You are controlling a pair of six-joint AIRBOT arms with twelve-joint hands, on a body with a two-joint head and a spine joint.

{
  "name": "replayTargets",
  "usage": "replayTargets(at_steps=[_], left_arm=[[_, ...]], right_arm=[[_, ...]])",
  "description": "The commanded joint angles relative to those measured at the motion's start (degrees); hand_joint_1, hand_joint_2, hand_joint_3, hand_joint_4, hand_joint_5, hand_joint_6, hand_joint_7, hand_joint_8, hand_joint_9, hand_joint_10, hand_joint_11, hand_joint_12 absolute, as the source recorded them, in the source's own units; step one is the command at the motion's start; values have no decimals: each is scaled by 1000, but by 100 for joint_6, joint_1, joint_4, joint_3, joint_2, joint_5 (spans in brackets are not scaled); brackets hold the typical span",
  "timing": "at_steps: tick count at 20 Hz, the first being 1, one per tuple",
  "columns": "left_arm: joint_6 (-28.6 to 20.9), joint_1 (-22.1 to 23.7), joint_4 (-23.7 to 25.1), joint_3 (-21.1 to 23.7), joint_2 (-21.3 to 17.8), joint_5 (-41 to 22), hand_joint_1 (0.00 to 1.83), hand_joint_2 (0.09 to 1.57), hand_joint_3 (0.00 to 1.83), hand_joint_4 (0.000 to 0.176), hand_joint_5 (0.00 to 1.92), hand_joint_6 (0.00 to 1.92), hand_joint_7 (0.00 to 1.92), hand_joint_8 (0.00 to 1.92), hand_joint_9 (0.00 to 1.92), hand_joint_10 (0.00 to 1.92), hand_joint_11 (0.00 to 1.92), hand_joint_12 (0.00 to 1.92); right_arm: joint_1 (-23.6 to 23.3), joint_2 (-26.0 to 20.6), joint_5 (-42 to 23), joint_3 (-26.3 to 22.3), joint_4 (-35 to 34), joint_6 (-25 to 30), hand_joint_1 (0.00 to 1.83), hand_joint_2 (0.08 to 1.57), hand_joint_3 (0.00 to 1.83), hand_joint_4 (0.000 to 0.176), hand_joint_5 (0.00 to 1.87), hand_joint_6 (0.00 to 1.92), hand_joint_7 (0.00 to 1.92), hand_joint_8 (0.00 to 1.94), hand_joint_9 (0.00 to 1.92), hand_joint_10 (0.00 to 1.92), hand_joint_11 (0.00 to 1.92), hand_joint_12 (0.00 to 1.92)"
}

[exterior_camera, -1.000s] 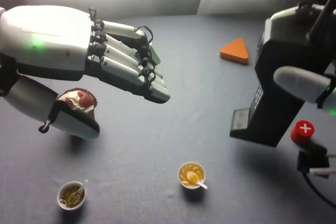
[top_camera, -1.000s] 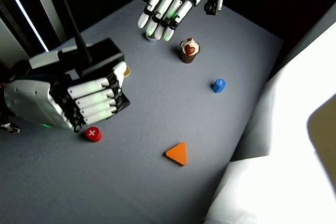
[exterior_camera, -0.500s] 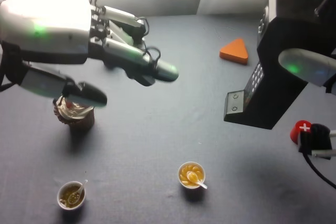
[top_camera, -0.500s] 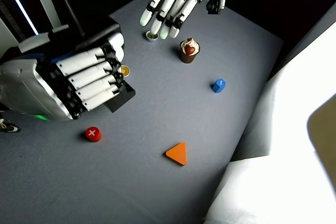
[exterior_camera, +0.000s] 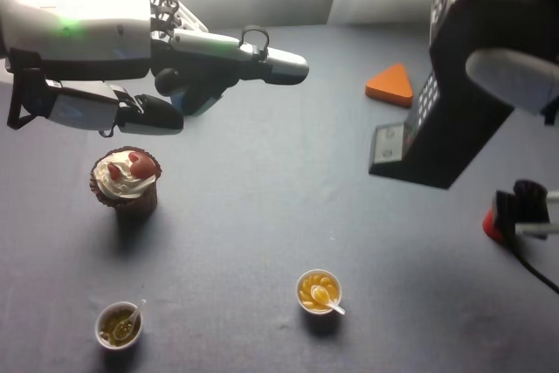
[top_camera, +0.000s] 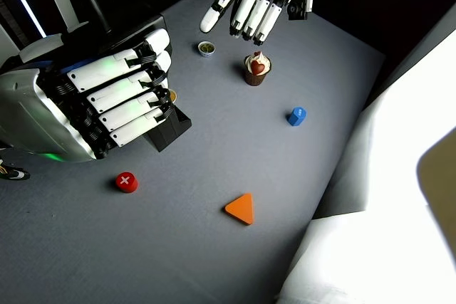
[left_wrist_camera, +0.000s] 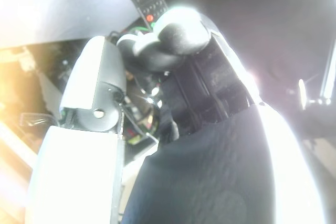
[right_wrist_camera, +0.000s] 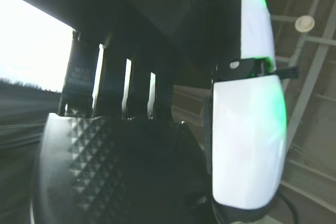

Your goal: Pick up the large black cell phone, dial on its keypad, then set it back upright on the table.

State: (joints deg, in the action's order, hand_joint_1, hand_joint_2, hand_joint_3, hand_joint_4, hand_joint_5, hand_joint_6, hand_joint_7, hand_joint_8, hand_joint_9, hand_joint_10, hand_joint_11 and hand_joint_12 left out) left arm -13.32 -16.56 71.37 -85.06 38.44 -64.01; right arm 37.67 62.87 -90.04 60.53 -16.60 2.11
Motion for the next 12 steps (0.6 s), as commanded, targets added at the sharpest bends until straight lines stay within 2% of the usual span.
replayTargets(at_steps=[1, 3, 4, 5, 6, 7, 8, 9, 12], left_arm=[[31, 106, -578, -22, 10, -265, 1302, 1274, 8, 147, 82, 3, 658, 1587, 812, 1921, 859, 1921], [72, 64, -646, -30, 61, -239, 1305, 1284, 11, 156, 108, 7, 638, 1613, 781, 1921, 822, 1921], [91, 40, -684, -30, 85, -225, 1306, 1284, 11, 140, 110, 5, 638, 1615, 792, 1921, 764, 1921], [101, 11, -713, -37, 130, -220, 1303, 1290, 14, 130, 112, 3, 627, 1630, 776, 1921, 727, 1921], [113, -8, -713, -38, 166, -208, 1302, 1293, 15, 136, 114, 3, 621, 1634, 739, 1921, 676, 1921], [136, -19, -713, -38, 213, -188, 1303, 1292, 14, 126, 116, 2, 624, 1632, 742, 1921, 662, 1921], [188, -19, -719, -38, 256, -144, 1305, 1291, 13, 123, 116, 2, 626, 1630, 759, 1921, 697, 1921], [225, -32, -755, -41, 289, -94, 1309, 1282, 10, 124, 124, 3, 644, 1609, 827, 1921, 861, 1921], [354, -53, -895, -84, 379, -35, 1311, 1276, 8, 123, 121, 1, 656, 1591, 830, 1921, 907, 1921]], right_arm=[[-73, -97, -715, 18, 41, 99, 1480, 1133, 2, 0, 867, 995, 912, 958, 905, 1197, 770, 1678], [-125, -115, -678, 19, -23, 99, 1484, 1129, 0, 0, 885, 957, 925, 938, 911, 1188, 774, 1683], [-144, -121, -673, 20, -34, 99, 1394, 1132, 2, 0, 887, 1013, 934, 968, 909, 1300, 782, 1504], [-159, -127, -672, 19, -35, 99, 1467, 1131, 1, 0, 874, 996, 918, 953, 913, 1206, 774, 1645], [-174, -135, -672, 12, -35, 99, 1481, 1130, 0, 0, 867, 1014, 913, 944, 919, 1168, 774, 1667], [-195, -143, -672, -1, -34, 99, 1486, 1123, 0, 0, 889, 983, 930, 916, 937, 1131, 787, 1653], [-214, -147, -672, -10, -34, 99, 1486, 1123, 1, 0, 887, 985, 931, 922, 929, 1138, 780, 1657], [-224, -148, -672, -18, -33, 98, 1485, 1130, 1, 0, 878, 994, 919, 946, 907, 1176, 767, 1676], [-265, -148, -671, -61, -26, 62, 1486, 1127, 0, 0, 884, 981, 937, 924, 922, 1169, 754, 1682]])
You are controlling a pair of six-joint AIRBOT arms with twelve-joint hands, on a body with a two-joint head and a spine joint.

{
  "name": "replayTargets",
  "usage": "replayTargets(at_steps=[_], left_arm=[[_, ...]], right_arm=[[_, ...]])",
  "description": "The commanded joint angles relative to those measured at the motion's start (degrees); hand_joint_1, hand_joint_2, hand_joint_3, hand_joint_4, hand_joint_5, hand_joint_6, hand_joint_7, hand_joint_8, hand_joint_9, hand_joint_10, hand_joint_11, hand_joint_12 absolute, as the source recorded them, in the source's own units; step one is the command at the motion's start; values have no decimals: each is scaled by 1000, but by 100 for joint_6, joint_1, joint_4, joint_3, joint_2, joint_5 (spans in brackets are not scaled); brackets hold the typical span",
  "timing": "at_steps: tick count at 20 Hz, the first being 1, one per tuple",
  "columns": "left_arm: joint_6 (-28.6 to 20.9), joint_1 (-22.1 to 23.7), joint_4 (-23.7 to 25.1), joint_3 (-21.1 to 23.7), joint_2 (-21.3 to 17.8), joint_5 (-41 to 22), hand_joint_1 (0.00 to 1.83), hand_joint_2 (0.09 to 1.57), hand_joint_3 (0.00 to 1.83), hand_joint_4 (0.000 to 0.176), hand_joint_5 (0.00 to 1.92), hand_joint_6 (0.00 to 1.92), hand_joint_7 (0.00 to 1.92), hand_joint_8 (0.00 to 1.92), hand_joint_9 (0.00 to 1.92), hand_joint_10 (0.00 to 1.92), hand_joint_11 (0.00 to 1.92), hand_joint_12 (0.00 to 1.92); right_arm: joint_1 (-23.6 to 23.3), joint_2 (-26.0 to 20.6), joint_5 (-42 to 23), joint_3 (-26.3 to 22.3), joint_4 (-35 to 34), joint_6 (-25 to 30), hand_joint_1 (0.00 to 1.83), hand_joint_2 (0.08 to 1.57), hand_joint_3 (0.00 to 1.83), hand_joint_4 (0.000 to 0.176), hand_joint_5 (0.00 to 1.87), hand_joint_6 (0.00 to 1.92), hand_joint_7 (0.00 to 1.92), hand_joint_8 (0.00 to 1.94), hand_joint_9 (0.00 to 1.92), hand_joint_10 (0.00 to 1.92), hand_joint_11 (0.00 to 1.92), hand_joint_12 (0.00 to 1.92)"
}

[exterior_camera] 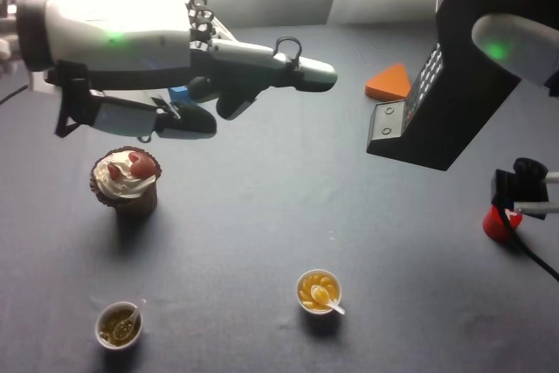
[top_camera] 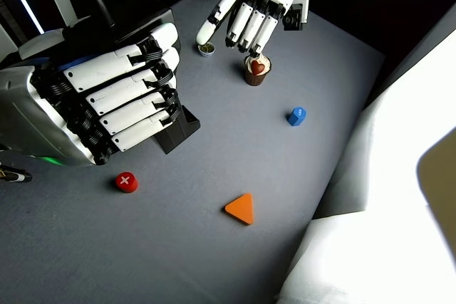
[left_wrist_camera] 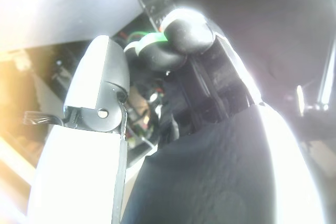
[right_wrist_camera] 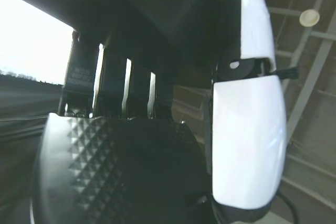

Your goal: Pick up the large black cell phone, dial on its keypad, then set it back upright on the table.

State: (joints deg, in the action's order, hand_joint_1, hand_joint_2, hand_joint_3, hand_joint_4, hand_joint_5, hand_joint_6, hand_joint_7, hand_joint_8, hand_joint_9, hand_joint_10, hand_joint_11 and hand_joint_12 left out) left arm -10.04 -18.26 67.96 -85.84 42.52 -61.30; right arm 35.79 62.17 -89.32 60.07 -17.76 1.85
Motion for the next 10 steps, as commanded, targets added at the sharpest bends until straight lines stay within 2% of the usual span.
replayTargets(at_steps=[1, 3, 4, 5, 6, 7, 8, 10], left_arm=[[69, 117, -578, -22, 0, -278, 1310, 1276, 8, 122, 121, 1, 655, 1593, 822, 1921, 887, 1921], [121, 115, -612, -34, 41, -189, 1307, 1280, 11, 117, 116, 2, 647, 1604, 809, 1921, 837, 1921], [156, 113, -641, -38, 65, -164, 1300, 1290, 16, 119, 95, 4, 627, 1630, 797, 1921, 771, 1921], [177, 113, -655, -43, 94, -125, 1298, 1293, 17, 120, 92, 3, 623, 1637, 809, 1921, 793, 1921], [178, 113, -662, -43, 107, -105, 1300, 1289, 16, 108, 91, 2, 630, 1626, 806, 1921, 812, 1921], [213, 114, -736, -43, 141, -83, 1301, 1285, 15, 113, 89, 2, 636, 1618, 820, 1921, 886, 1921], [250, 114, -822, -43, 177, -81, 1304, 1281, 13, 106, 90, 2, 645, 1607, 837, 1921, 916, 1921], [298, 116, -950, -40, 245, -47, 1303, 1281, 14, 117, 86, 1, 644, 1608, 828, 1921, 872, 1921]], right_arm=[[-83, -82, -744, -31, 95, 73, 1487, 1124, 0, 0, 889, 978, 949, 904, 930, 1159, 751, 1676], [-85, -92, -744, -61, 103, 64, 1487, 1126, 1, 0, 862, 1022, 953, 890, 937, 1149, 750, 1675], [-85, -96, -744, -71, 122, 64, 1394, 1133, 3, 0, 867, 1093, 945, 927, 905, 1284, 728, 1519], [-85, -99, -744, -78, 134, 59, 1377, 1130, 0, 0, 879, 1103, 959, 895, 913, 1289, 755, 1455], [-85, -97, -744, -82, 138, 51, 1370, 1136, 1, 0, 872, 1121, 949, 904, 896, 1319, 742, 1448], [-85, -93, -744, -87, 139, 32, 1371, 1132, 0, 0, 883, 1101, 959, 889, 907, 1307, 767, 1416], [-85, -92, -744, -89, 142, 26, 1370, 1134, 1, 0, 880, 1095, 953, 904, 901, 1321, 765, 1415], [-104, -91, -744, -96, 145, 26, 1373, 1125, 0, 0, 899, 1063, 967, 880, 926, 1285, 795, 1366]])
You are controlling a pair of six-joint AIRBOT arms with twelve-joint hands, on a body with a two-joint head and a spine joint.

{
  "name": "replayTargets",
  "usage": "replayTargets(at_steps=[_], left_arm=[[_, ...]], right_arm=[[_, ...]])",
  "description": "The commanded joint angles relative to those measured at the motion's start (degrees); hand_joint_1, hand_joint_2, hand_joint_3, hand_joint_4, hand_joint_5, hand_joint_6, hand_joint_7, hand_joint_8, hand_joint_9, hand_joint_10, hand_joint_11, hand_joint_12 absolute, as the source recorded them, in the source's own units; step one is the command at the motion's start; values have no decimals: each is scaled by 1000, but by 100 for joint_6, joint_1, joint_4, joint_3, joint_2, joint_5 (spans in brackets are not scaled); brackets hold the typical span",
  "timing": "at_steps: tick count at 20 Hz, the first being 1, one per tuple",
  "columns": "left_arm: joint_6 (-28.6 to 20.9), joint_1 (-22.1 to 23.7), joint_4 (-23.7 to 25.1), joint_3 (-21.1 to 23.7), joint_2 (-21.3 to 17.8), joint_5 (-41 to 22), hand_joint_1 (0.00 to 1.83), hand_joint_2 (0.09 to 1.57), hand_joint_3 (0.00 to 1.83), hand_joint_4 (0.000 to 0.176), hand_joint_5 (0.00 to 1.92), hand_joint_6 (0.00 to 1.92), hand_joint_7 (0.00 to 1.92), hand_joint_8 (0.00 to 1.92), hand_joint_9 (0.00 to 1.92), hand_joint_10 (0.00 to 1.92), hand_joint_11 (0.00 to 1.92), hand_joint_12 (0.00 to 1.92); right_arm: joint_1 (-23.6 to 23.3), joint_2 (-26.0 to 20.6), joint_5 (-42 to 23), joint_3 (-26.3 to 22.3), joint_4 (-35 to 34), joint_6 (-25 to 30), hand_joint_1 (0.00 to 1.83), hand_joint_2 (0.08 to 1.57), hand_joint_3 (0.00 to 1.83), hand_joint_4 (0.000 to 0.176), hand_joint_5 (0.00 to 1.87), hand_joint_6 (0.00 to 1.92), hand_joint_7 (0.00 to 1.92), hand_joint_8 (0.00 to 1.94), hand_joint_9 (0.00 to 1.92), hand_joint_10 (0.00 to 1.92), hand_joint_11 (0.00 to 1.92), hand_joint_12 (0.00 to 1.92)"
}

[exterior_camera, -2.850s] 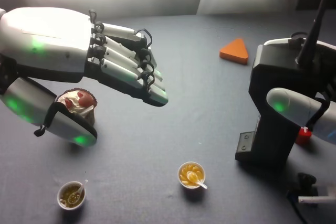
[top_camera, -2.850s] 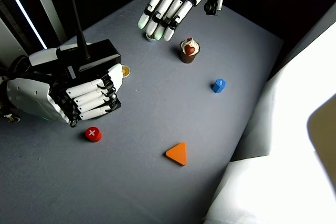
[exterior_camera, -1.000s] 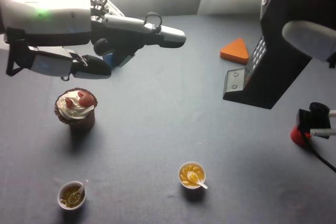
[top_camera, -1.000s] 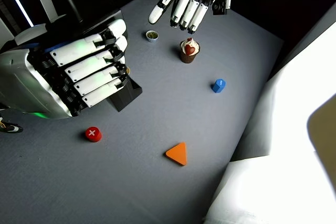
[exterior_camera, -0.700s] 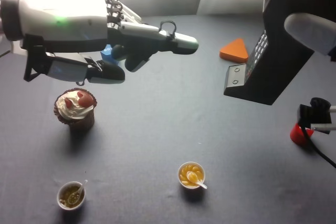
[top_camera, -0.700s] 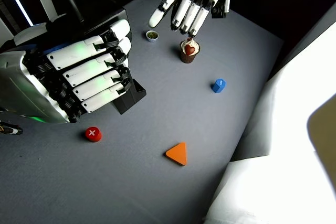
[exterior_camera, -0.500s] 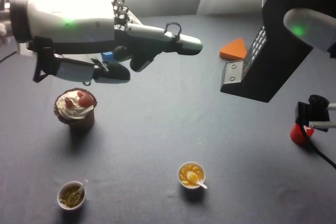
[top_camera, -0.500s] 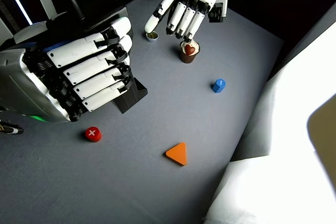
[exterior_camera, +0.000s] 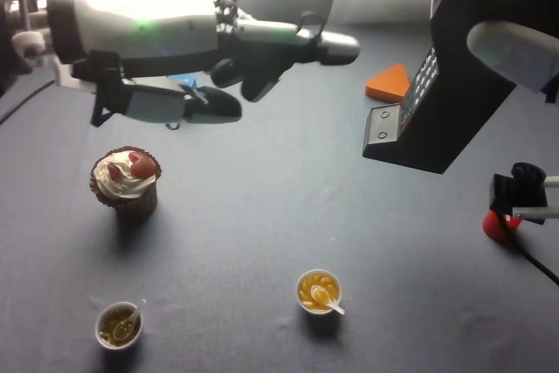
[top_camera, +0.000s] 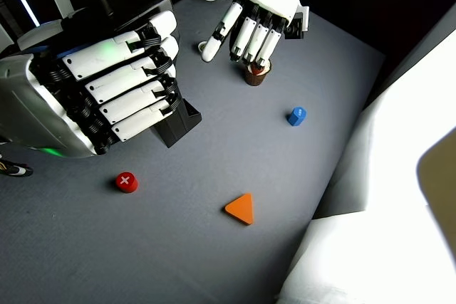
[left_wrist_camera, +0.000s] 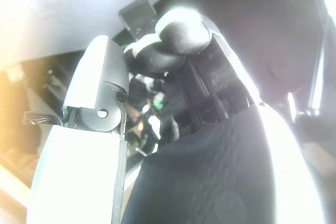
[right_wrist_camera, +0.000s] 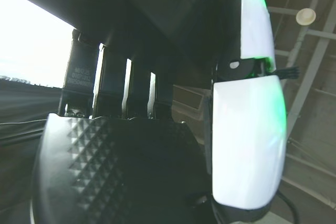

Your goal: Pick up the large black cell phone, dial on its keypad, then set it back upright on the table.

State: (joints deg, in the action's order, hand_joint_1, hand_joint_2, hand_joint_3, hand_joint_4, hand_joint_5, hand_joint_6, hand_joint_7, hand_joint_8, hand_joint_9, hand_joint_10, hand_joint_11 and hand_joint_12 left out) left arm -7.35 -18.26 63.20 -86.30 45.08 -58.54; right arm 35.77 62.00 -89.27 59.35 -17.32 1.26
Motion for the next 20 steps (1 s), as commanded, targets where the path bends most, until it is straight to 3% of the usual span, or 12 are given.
replayTargets(at_steps=[1, 4, 7, 8, 11, 13, 17, 18, 20], left_arm=[[71, 118, -520, 6, 16, -295, 1302, 1282, 15, 122, 81, 3, 643, 1611, 845, 1921, 905, 1921], [142, 117, -657, 28, 86, -256, 1296, 1292, 20, 132, 64, 0, 621, 1637, 810, 1921, 872, 1921], [140, 116, -681, 126, 148, -248, 1302, 1283, 17, 117, 74, 2, 638, 1618, 859, 1921, 935, 1921], [136, 116, -691, 163, 163, -235, 1300, 1286, 19, 129, 75, 2, 633, 1625, 853, 1921, 908, 1921], [145, 128, -717, 280, 195, -177, 1294, 1295, 25, 143, 78, 1, 615, 1651, 858, 1921, 920, 1921], [167, 148, -770, 376, 210, -167, 1295, 1291, 25, 140, 77, 1, 622, 1643, 871, 1921, 917, 1921], [134, 170, -789, 592, 259, -177, 1294, 1293, 32, 140, 77, 1, 614, 1659, 911, 1921, 976, 1921], [134, 174, -789, 625, 267, -167, 1296, 1288, 32, 139, 74, 1, 621, 1645, 856, 1921, 872, 1921], [137, 185, -789, 659, 274, -138, 1297, 1282, 33, 133, 75, 1, 630, 1632, 875, 1921, 919, 1921]], right_arm=[[-113, -74, -748, -30, 104, 82, 1463, 1120, 3, 0, 892, 1015, 970, 847, 934, 1169, 764, 1605], [-152, -82, -748, -53, 106, 47, 1485, 1124, 0, 0, 878, 1001, 938, 894, 939, 1138, 770, 1666], [-195, -90, -747, -76, 119, 29, 1484, 1131, 2, 0, 864, 1001, 917, 944, 923, 1174, 760, 1688], [-204, -87, -747, -84, 119, 19, 1485, 1127, 0, 0, 878, 989, 934, 913, 930, 1157, 764, 1677], [-225, -87, -745, -92, 122, -8, 1486, 1120, 1, 0, 911, 950, 948, 894, 930, 1151, 766, 1669], [-247, -105, -726, -105, 123, -13, 1487, 1113, 0, 0, 924, 947, 984, 829, 947, 1122, 765, 1655], [-291, -106, -688, -139, 123, -74, 1488, 1121, 0, 0, 880, 1011, 961, 876, 942, 1133, 753, 1662], [-312, -101, -679, -147, 122, -89, 1487, 1124, 1, 0, 866, 1029, 957, 884, 933, 1144, 750, 1670], [-369, -74, -656, -154, 121, -118, 1487, 1121, 0, 0, 889, 992, 962, 883, 934, 1145, 751, 1666]])
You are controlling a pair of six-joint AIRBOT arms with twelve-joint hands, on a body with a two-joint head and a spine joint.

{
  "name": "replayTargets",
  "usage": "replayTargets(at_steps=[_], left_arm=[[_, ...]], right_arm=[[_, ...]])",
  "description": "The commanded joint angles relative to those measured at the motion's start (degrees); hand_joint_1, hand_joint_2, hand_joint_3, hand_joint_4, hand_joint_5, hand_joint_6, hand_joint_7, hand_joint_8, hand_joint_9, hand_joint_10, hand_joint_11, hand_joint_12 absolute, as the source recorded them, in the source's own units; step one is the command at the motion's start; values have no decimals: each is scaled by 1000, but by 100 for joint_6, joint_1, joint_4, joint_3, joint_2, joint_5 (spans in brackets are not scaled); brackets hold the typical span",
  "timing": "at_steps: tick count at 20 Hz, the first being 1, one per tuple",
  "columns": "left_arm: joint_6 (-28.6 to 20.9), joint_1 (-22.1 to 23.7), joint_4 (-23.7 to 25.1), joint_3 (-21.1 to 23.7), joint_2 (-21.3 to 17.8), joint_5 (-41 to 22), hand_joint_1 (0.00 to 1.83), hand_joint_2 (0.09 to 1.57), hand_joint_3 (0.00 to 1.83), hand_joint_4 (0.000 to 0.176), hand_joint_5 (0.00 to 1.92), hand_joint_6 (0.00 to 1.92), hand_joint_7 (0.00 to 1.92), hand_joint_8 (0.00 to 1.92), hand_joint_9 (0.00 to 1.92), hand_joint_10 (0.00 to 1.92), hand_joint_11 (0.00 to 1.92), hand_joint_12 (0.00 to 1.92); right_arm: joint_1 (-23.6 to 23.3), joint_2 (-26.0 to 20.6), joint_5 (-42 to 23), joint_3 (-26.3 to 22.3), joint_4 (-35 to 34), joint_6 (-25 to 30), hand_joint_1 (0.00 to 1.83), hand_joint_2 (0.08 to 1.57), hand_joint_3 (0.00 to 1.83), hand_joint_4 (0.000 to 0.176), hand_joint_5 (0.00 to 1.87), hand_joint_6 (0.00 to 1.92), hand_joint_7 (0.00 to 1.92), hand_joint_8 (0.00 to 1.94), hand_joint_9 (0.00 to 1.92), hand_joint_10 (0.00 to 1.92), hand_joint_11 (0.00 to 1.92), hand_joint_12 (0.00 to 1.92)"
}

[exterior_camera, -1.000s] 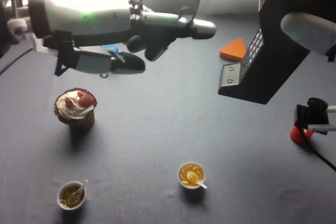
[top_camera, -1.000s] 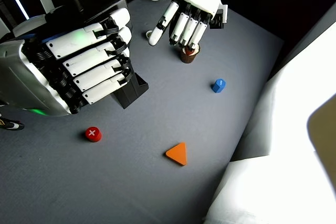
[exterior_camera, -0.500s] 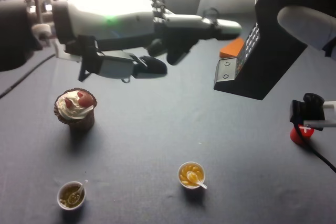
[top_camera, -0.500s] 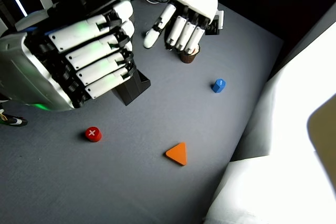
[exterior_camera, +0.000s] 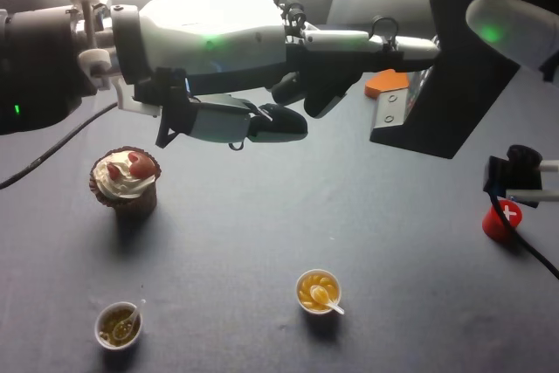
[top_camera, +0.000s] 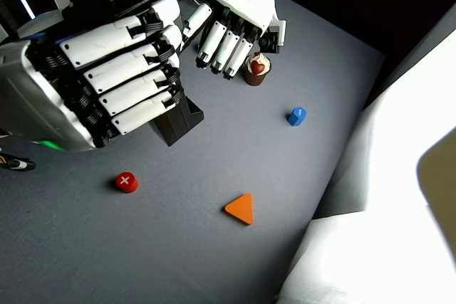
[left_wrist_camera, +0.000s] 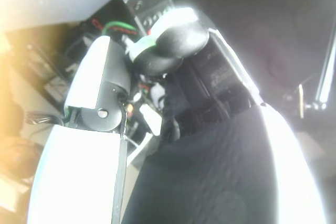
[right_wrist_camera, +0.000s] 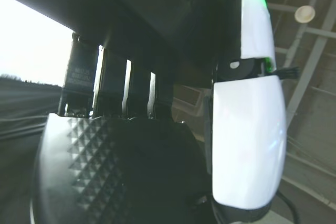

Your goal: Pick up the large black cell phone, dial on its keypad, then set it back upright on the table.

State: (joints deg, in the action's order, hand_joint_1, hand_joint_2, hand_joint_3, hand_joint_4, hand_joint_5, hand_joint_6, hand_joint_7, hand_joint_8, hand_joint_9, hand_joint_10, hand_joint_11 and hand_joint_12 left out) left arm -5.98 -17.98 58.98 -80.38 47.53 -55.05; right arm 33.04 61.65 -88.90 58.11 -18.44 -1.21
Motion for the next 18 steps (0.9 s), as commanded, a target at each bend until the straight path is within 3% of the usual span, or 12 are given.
replayTargets(at_steps=[1, 4, 10, 12, 13, 15, 17, 18], left_arm=[[5, 161, -367, 48, 21, -483, 1296, 1283, 36, 139, 77, 1, 626, 1640, 891, 1921, 931, 1921], [-7, 70, -418, -123, -53, -533, 1298, 1280, 41, 132, 81, 1, 627, 1639, 898, 1921, 911, 1921], [-23, -256, -613, -715, -288, -807, 1296, 1279, 50, 136, 75, 1, 620, 1643, 855, 1921, 889, 1921], [-27, -296, -665, -858, -348, -850, 1296, 1277, 53, 135, 73, 1, 621, 1642, 860, 1921, 928, 1921], [-24, -316, -716, -897, -370, -849, 1300, 1272, 53, 127, 77, 2, 630, 1632, 879, 1921, 958, 1921], [43, -370, -906, -951, -411, -832, 1300, 1270, 56, 136, 74, 2, 630, 1630, 850, 1921, 873, 1921], [76, -391, -982, -958, -438, -801, 1298, 1271, 59, 139, 64, 0, 626, 1635, 849, 1921, 912, 1921], [76, -386, -988, -955, -440, -793, 1300, 1268, 59, 129, 69, 2, 632, 1629, 886, 1921, 970, 1921]], right_arm=[[-130, -21, -692, -30, 232, 109, 1487, 1123, 1, 0, 880, 1010, 956, 884, 934, 1146, 749, 1671], [-223, 18, -684, -42, 231, 69, 1486, 1122, 0, 0, 895, 980, 956, 880, 931, 1148, 759, 1669], [-285, 13, -665, -110, 230, 37, 1487, 1114, 0, 0, 907, 976, 989, 818, 950, 1121, 760, 1653], [-284, 8, -666, -93, 228, 37, 1380, 1118, 1, 0, 900, 1049, 988, 869, 934, 1261, 791, 1417], [-284, 6, -667, -83, 226, 37, 1375, 1125, 1, 0, 892, 1065, 974, 894, 918, 1294, 790, 1432], [-285, 5, -667, -53, 214, 37, 1373, 1127, 1, 0, 896, 1073, 967, 896, 910, 1300, 777, 1436], [-291, 4, -667, -26, 200, 37, 1373, 1127, 0, 0, 909, 1050, 960, 909, 903, 1312, 776, 1435], [-292, -1, -668, -19, 195, 37, 1462, 1127, 1, 0, 901, 1013, 944, 896, 910, 1202, 751, 1628]])
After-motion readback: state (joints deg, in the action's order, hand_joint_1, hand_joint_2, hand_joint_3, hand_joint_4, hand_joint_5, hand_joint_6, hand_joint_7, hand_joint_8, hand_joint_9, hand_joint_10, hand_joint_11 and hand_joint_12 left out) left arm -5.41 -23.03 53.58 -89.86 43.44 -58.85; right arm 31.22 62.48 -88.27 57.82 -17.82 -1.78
